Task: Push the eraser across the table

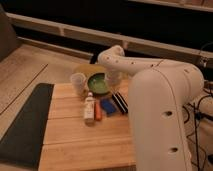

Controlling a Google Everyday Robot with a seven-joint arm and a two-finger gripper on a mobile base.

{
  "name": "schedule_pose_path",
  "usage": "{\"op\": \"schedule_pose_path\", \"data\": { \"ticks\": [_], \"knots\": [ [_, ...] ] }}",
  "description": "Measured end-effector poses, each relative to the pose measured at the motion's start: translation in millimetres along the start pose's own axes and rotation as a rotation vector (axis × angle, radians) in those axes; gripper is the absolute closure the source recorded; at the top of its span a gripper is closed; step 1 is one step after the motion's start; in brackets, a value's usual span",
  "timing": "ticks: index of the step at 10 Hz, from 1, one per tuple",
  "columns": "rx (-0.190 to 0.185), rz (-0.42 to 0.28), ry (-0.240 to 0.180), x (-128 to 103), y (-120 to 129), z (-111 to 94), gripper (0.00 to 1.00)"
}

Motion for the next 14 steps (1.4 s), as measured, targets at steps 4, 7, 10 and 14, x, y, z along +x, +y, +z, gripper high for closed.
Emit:
{"op": "schedule_pose_path", "data": {
  "ticks": [4,7,10,14],
  "knots": [
    [-0.007,-0.009,0.087,21,3,6,1.00],
    [0.013,-0.027,0.103,28,5,12,1.00],
    [0.041,-0.039,0.136,39,8,32,1.00],
    [0.068,-0.045,0.156,37,-2,55,1.00]
  ]
}}
